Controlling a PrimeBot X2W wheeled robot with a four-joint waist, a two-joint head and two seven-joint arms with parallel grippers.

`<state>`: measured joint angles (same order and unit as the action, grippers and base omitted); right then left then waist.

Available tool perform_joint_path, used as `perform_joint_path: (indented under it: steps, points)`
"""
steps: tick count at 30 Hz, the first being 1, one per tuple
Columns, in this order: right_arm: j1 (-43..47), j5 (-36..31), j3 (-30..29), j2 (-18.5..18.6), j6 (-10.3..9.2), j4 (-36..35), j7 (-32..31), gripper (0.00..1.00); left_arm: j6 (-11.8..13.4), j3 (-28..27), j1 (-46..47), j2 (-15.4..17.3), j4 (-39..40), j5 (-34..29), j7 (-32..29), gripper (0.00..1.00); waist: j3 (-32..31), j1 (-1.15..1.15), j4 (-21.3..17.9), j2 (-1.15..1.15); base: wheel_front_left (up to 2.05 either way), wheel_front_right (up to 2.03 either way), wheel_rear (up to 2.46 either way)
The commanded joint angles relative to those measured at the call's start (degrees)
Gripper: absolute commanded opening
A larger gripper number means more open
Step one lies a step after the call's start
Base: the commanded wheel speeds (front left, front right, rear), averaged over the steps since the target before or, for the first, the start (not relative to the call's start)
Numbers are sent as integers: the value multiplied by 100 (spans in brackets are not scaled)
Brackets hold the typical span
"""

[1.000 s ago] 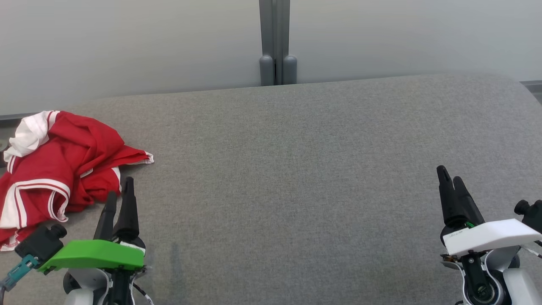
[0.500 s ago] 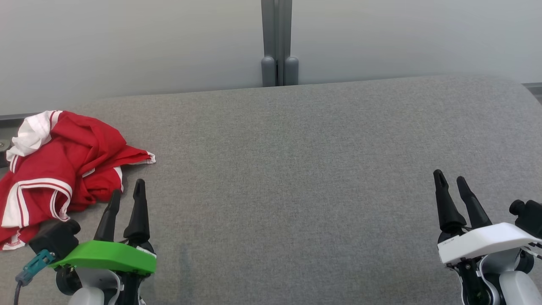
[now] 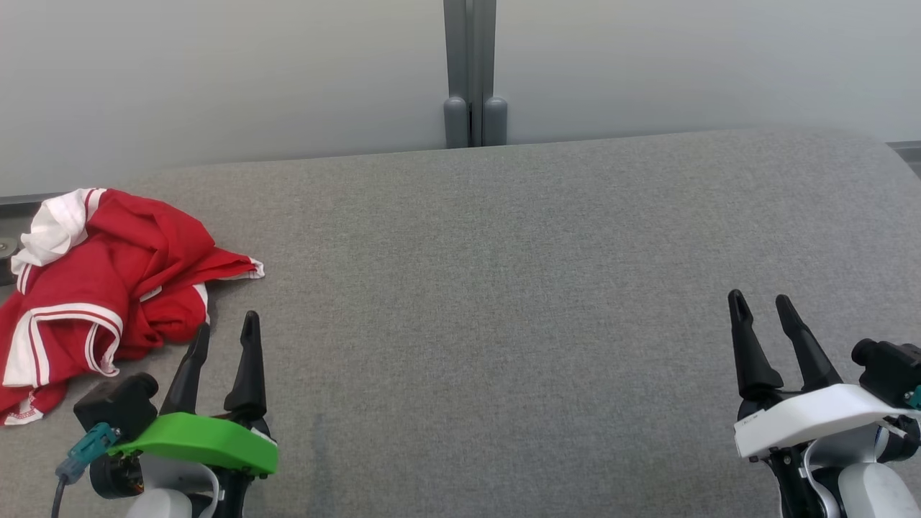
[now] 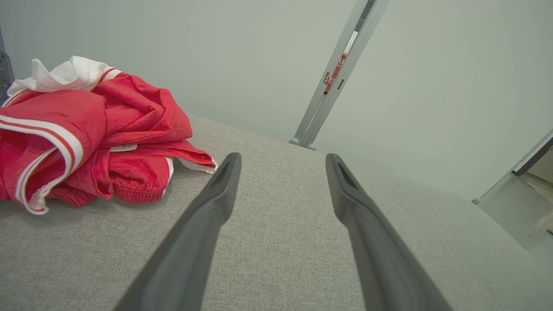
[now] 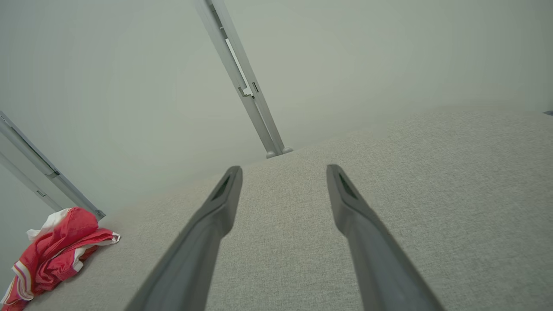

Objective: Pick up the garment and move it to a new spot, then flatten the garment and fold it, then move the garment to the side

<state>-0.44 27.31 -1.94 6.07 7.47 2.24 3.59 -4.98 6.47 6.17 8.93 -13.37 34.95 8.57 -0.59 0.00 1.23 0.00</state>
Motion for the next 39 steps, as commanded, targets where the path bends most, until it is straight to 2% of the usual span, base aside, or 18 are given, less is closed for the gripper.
perform_joint_path:
  steps: [1, 18, 39]
  points:
    - [-3, -180, 16, 23, 3, -104, 40, 100, 13, 31, 142, 71, 17, -150, 49, 100, 0, 0, 2, 0, 0, 0, 0]
    - [169, -1059, -7, -51, 3, -154, 167, 100, 121, 256, 172, 188, -160, -921, 281, 100, -4, 0, 47, 0, 0, 0, 0]
    - [327, -1905, -62, -157, 4, -201, 356, 100, 224, 432, 173, 262, -348, -1575, 525, 100, 6, 0, 72, 0, 0, 0, 0]
